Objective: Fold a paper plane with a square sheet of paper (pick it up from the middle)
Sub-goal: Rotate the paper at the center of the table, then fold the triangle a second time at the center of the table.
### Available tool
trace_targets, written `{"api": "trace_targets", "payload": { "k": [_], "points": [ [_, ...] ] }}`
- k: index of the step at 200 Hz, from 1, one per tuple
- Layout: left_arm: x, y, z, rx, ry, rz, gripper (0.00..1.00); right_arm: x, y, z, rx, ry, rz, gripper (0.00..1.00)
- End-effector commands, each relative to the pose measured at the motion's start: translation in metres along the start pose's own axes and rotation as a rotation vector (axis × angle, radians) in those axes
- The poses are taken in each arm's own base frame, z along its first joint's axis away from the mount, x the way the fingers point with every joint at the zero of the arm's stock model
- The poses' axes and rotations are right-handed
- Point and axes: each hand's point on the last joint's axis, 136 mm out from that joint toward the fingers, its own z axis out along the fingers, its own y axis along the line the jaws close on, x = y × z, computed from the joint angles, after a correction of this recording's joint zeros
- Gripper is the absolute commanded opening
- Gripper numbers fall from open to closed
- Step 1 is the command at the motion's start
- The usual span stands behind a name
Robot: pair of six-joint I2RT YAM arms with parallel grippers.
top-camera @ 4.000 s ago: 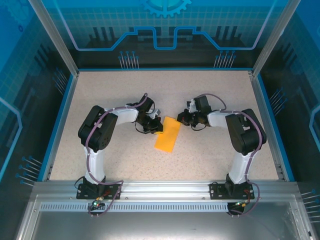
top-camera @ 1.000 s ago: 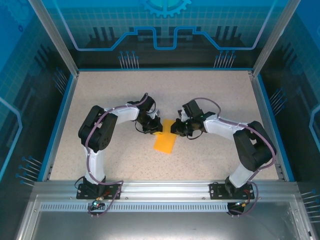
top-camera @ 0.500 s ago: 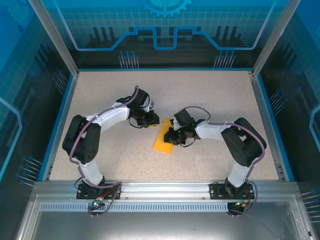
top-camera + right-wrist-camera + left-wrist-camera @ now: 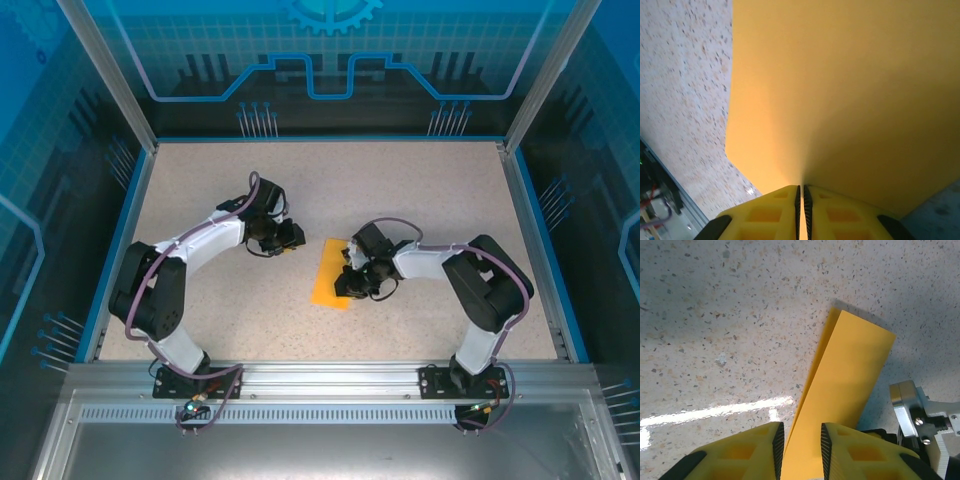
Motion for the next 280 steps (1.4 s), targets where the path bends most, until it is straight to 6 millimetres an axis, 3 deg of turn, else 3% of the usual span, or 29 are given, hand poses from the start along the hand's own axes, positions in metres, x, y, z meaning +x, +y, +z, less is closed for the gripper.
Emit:
{"api": "trace_targets", "payload": {
  "k": [1,11,43,81,113,154,174,188,208,225,258,280],
  "points": [
    [-0.008,-0.007,-0.008,0.014,-0.03,-0.011,0.29,0.026,-0.024,-0.015,0.071,0.124,-0.045,0.14],
    [-0.009,-0.009,-0.008,0.017,-0.031,-0.01,0.29,0.031,-0.026,-0.019,0.062,0.15,-0.067,0.15],
    [-0.012,-0.012,-0.011,0.029,-0.043,0.003,0.3,0.016,-0.022,-0.037,0.128,0.164,-0.162,0.15],
    [-0.017,-0.022,-0.031,0.08,-0.137,0.046,0.36,-0.015,0.008,-0.075,0.117,-0.077,-0.161,0.2],
    [-0.021,-0.028,-0.067,0.142,-0.31,0.099,0.62,-0.022,0.014,-0.122,0.209,-0.362,-0.14,0.3],
    [-0.024,-0.023,-0.098,0.158,-0.479,0.131,0.96,-0.016,-0.015,-0.146,0.296,-0.544,-0.041,0.38],
    [-0.025,-0.012,-0.102,0.158,-0.539,0.089,0.99,-0.016,-0.03,-0.134,0.266,-0.539,0.024,0.57],
    [-0.026,0.001,-0.098,0.14,-0.577,0.028,0.98,-0.011,-0.042,-0.119,0.229,-0.451,0.099,0.61],
    [-0.02,0.002,-0.086,0.175,-0.556,0.048,0.99,-0.008,-0.04,-0.096,0.14,-0.353,0.137,0.53],
    [-0.005,-0.005,-0.072,0.199,-0.419,0.071,0.99,-0.007,-0.029,-0.082,0.081,-0.332,0.122,0.52],
    [0.017,-0.027,-0.04,0.392,-0.251,0.013,0.98,-0.004,-0.025,-0.069,0.081,-0.335,0.123,0.53],
    [0.031,-0.038,-0.022,0.41,-0.191,0.0,0.99,-0.001,-0.025,-0.063,0.054,-0.331,0.122,0.53]
  ]
}}
